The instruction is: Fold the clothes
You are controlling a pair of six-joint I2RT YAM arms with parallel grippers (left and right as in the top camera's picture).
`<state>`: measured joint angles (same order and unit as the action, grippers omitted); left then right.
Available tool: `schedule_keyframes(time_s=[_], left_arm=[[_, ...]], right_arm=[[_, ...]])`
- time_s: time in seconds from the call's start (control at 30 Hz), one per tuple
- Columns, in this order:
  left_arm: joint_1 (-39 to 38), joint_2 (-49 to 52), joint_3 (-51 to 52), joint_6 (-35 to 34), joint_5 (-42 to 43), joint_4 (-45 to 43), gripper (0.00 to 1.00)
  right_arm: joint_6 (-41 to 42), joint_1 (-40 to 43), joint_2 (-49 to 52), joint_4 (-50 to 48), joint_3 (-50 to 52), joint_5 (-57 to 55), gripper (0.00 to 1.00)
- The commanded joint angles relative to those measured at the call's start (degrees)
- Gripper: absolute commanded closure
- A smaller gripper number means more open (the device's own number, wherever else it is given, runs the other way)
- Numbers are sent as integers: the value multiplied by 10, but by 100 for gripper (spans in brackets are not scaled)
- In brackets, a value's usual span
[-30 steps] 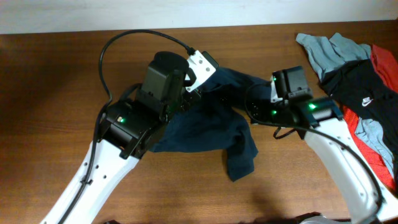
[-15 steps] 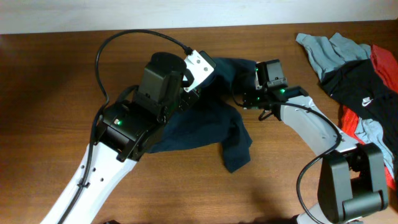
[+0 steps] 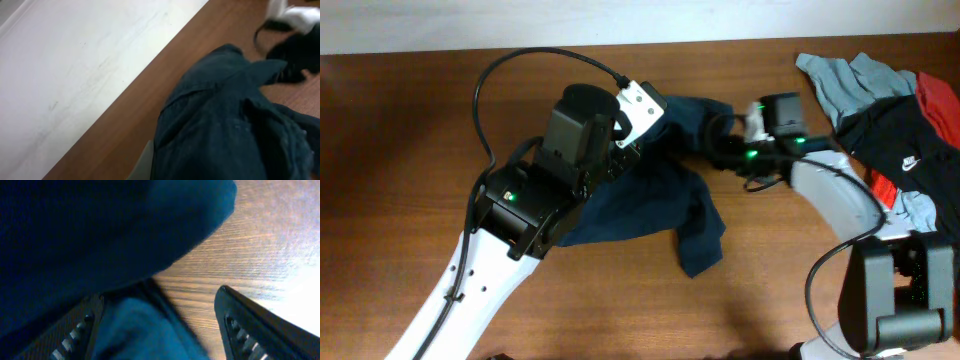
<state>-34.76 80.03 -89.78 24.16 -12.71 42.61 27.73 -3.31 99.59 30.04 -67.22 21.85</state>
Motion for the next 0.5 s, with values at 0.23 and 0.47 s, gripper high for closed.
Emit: schedule_keyframes(time_s=[0.23, 0.47], left_arm=[[0, -19, -16, -9, -6, -6, 98], [0, -19, -16, -9, -6, -5, 98]], right_arm=[[291, 89, 12, -23, 1, 180, 3], [343, 58, 78, -27, 1, 186, 0]])
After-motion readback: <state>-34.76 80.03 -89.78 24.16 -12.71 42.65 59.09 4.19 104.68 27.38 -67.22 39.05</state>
